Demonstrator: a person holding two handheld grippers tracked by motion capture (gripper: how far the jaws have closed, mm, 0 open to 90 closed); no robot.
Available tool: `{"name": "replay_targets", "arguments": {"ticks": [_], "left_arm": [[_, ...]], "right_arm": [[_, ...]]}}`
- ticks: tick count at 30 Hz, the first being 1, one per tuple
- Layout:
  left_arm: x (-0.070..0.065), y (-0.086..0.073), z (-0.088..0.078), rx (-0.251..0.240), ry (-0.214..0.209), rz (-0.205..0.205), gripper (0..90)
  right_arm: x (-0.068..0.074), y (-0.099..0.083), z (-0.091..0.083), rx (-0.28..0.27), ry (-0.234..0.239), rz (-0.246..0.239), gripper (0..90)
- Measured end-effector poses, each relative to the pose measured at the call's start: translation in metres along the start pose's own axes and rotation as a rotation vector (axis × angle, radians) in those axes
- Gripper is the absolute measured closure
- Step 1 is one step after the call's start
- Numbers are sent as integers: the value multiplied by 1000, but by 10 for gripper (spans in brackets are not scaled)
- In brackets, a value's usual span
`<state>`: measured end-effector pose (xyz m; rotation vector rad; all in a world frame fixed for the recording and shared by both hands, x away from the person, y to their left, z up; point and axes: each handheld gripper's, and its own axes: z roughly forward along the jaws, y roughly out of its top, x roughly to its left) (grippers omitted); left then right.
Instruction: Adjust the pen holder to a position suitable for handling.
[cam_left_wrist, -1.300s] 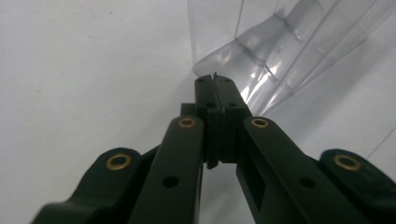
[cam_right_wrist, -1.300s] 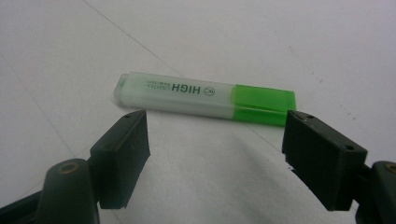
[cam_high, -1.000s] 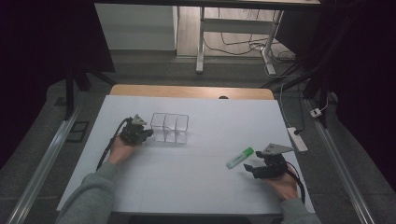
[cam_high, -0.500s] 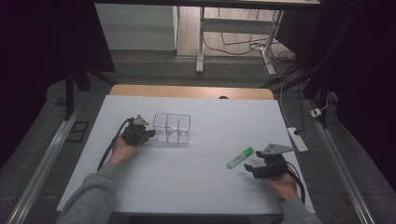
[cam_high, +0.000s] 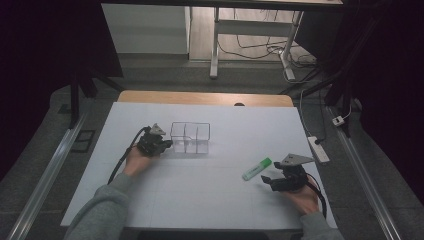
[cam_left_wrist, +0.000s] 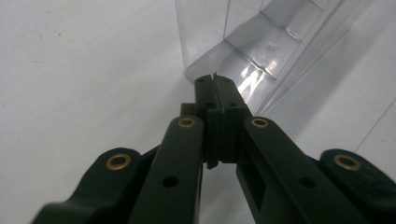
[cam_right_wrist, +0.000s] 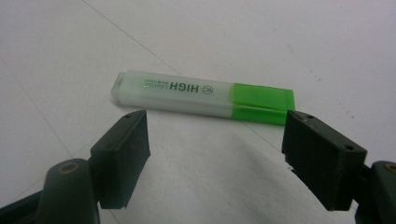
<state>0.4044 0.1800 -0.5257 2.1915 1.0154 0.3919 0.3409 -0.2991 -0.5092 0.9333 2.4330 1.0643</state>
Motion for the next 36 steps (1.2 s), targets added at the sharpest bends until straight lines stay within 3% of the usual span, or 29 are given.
{"name": "replay_targets", "arguments": {"ticks": [36], "left_arm": [[-25, 29, 29, -6, -51, 46, 888]], "right_arm": [[1, 0, -1, -2, 8, 4, 231]]}}
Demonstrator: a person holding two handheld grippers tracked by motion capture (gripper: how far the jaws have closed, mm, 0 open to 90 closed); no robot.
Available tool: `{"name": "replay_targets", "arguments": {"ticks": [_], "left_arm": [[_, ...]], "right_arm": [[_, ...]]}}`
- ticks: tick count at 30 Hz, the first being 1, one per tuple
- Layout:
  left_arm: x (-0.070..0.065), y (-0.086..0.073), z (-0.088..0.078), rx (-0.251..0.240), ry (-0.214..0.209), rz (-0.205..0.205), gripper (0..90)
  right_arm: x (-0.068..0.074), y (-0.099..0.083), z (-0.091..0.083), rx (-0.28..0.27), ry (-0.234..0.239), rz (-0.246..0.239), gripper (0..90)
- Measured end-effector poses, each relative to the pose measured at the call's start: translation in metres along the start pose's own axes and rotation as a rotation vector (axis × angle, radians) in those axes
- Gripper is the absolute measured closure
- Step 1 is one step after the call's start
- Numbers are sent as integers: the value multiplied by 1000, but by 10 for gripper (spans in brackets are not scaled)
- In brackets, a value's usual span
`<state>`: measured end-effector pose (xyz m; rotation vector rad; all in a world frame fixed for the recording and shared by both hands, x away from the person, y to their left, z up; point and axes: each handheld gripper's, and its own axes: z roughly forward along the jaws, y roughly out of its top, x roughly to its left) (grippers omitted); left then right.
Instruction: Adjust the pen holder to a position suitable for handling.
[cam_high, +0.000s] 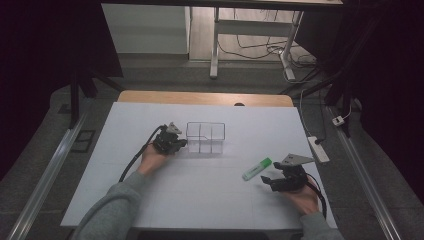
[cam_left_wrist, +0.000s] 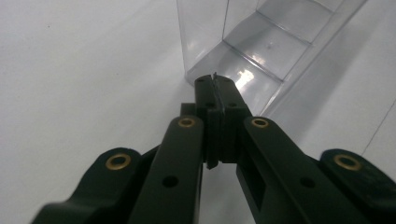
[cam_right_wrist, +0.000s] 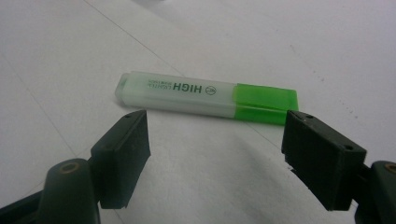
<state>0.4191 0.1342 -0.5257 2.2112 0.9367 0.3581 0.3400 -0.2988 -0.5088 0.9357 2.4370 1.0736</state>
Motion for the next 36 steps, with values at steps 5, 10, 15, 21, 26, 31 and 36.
{"name": "replay_targets", "arguments": {"ticks": [5, 10, 15, 21, 26, 31, 36], "left_arm": [[-1, 1, 1, 0, -8, 1, 888], [1, 0, -1, -6, -15, 7, 887], [6, -6, -12, -22, -11, -13, 888], [4, -19, -32, -37, -1, -14, 887], [-1, -30, -50, -54, -11, 0, 835], [-7, -42, -65, -69, -52, -29, 651], [-16, -53, -78, -74, -48, -41, 524]], "right_arm": [[0, 0, 0, -4, -1, -1, 231], [0, 0, 0, -5, -1, -4, 231], [1, 0, -1, -6, 0, -6, 231], [0, 0, -1, -4, -1, -8, 231], [1, 0, 0, 1, -3, -15, 231], [1, -1, -1, -7, 0, -13, 230], [1, -1, 0, -8, 7, -19, 230]]}}
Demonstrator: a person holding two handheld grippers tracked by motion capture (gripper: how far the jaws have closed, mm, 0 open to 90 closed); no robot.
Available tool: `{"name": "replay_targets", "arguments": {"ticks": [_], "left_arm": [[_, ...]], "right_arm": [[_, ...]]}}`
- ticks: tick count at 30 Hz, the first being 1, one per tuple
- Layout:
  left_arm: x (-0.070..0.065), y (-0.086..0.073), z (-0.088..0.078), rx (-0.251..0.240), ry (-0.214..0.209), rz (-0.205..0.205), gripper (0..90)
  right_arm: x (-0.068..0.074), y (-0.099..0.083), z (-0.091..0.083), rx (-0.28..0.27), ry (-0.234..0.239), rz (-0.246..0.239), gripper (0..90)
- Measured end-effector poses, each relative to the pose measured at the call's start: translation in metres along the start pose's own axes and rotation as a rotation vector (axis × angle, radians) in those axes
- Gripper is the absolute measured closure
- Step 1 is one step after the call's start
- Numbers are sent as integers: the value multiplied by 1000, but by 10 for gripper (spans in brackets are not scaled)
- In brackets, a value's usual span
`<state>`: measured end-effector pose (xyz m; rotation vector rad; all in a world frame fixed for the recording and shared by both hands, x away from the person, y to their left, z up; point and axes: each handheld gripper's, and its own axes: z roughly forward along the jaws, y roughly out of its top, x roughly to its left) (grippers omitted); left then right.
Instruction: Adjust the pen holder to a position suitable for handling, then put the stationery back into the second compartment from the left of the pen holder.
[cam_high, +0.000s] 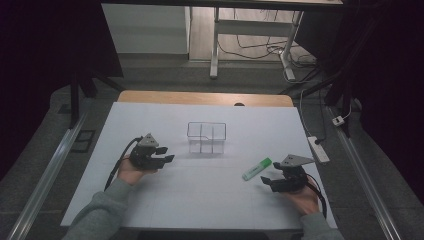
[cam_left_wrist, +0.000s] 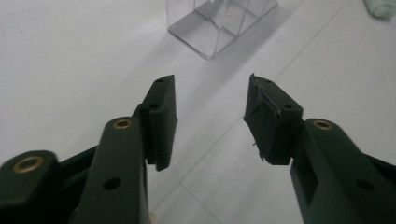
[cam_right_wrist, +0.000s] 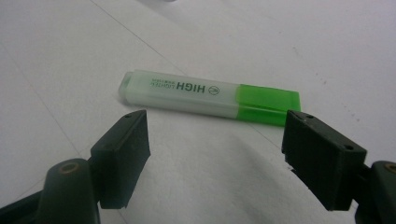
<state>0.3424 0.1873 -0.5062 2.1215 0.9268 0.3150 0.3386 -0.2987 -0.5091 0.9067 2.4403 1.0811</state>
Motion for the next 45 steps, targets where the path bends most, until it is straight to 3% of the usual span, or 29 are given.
{"name": "replay_targets", "arguments": {"ticks": [5, 14, 23, 45], "left_arm": [[-9, -12, -9, 1, 16, -1, 460], [-25, -35, -25, 8, 21, 19, 441], [-25, -56, -42, 13, 34, -12, 402], [-23, -57, -41, 35, 29, -5, 342]], "right_arm": [[0, 0, -1, -3, 1, -7, 230], [1, 0, -1, -2, 9, -15, 230], [2, -1, -1, 3, 14, -19, 229], [3, 0, -1, -2, 15, -38, 225]]}}
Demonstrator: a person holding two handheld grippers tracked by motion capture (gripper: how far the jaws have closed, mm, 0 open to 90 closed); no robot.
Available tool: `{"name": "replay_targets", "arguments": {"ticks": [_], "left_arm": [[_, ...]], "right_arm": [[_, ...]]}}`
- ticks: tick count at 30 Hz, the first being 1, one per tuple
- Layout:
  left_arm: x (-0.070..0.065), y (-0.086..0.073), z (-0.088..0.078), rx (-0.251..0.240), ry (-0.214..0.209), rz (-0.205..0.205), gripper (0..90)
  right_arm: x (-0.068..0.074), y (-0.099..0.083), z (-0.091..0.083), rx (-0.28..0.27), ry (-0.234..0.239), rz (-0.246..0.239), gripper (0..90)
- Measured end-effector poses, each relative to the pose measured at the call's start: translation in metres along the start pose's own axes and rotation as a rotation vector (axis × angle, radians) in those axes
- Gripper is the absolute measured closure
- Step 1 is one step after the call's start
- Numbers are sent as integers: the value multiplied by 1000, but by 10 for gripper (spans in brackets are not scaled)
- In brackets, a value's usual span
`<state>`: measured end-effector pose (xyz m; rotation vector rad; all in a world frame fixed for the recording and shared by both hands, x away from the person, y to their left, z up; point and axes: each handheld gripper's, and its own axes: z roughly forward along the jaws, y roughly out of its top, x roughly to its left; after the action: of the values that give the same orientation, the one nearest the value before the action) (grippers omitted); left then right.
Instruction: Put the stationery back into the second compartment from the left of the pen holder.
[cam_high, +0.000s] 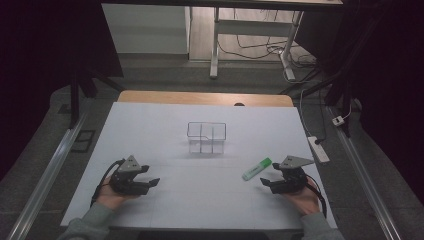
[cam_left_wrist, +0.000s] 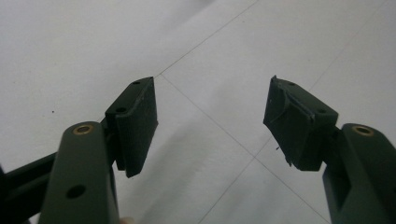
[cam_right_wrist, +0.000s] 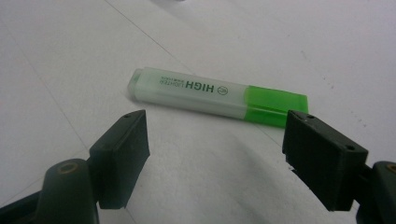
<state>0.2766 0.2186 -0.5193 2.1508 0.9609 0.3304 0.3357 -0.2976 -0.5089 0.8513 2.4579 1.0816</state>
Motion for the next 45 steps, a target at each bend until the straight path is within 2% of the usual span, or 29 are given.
{"name": "replay_targets", "arguments": {"ticks": [12, 15, 19, 22, 26, 30, 33, 36, 45], "left_arm": [[2, -4, 1, 20, 7, -5, 336], [3, -3, 0, 14, 7, -9, 336], [4, -3, -2, 6, 7, -10, 335], [4, -3, -2, 7, 4, -8, 336], [5, -3, 0, 15, -5, -6, 334], [5, -3, 0, 18, -6, -4, 334], [7, -3, 0, 15, -3, -10, 332], [7, -3, 1, 20, -3, -10, 332], [8, -4, 3, 31, -5, -9, 331]], "right_arm": [[-3, 2, -2, 1, -6, -8, 228], [-3, 6, -4, 6, 12, -11, 239], [-2, 16, -6, 25, 24, -70, 243], [-5, 25, -5, 76, 37, -133, 250], [-8, 38, -2, 140, 66, -191, 255], [-13, 49, 0, 188, 75, -275, 281], [-17, 54, 4, 226, 108, -300, 284], [-22, 58, 7, 271, 118, -337, 285], [-37, 64, 20, 355, 143, -423, 311]]}}
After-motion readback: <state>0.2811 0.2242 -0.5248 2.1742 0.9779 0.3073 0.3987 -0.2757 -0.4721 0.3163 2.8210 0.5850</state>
